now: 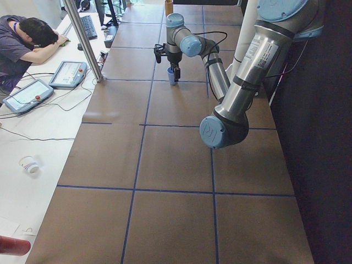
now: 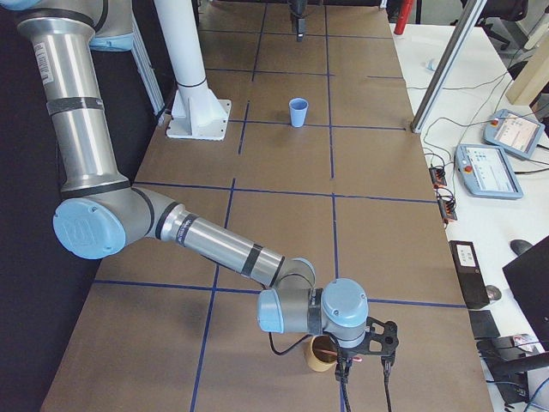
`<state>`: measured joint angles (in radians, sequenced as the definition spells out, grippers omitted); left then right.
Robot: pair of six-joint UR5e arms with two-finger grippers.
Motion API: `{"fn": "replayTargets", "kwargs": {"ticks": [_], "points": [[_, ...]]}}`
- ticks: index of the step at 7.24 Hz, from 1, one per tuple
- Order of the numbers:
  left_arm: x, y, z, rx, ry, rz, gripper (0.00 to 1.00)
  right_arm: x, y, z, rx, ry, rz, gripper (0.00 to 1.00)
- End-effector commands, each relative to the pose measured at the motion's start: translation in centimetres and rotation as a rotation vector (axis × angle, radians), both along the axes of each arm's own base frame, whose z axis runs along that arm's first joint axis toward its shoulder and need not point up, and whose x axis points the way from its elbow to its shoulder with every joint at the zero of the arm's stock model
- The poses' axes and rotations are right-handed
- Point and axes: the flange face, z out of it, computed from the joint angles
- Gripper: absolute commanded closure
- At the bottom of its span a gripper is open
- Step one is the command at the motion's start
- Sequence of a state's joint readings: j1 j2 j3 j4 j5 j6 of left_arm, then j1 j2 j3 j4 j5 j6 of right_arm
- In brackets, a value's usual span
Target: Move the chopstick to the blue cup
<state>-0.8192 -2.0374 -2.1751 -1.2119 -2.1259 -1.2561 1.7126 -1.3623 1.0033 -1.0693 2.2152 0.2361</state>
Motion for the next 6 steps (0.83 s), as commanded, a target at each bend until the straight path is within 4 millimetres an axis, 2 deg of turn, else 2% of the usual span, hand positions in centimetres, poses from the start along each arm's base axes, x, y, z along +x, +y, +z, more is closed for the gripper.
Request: {"fn": "replayTargets", "kwargs": {"ticks": [1, 2, 3, 4, 5, 6], "points": [[0.0, 0.0, -0.1, 0.001, 0.001, -0.002, 0.0, 0.3, -0.8, 0.0, -0.006, 0.025, 0.004, 0.4], [0.0, 0.0, -0.1, 0.0, 0.001, -0.003, 0.0, 0.4, -0.9, 0.1, -0.009, 0.035, 0.006, 0.46], [0.0, 0.0, -0.1, 0.0, 0.001, -0.003, 0.0, 0.4, -1.0, 0.1, -0.007, 0.036, 0.006, 0.65], [0.0, 0.0, 0.0, -0.005, 0.0, -0.008, 0.0, 0.4, -1.2, -0.2, -0.003, 0.036, 0.006, 0.95], [0.0, 0.0, 0.0, -0.007, 0.001, -0.008, 0.0, 0.5, -2.2, -1.4, 0.008, 0.032, 0.017, 1.0], [0.0, 0.0, -0.1, -0.006, 0.002, -0.008, 0.0, 0.8, -3.3, -3.0, 0.023, 0.024, 0.037, 1.0]]}}
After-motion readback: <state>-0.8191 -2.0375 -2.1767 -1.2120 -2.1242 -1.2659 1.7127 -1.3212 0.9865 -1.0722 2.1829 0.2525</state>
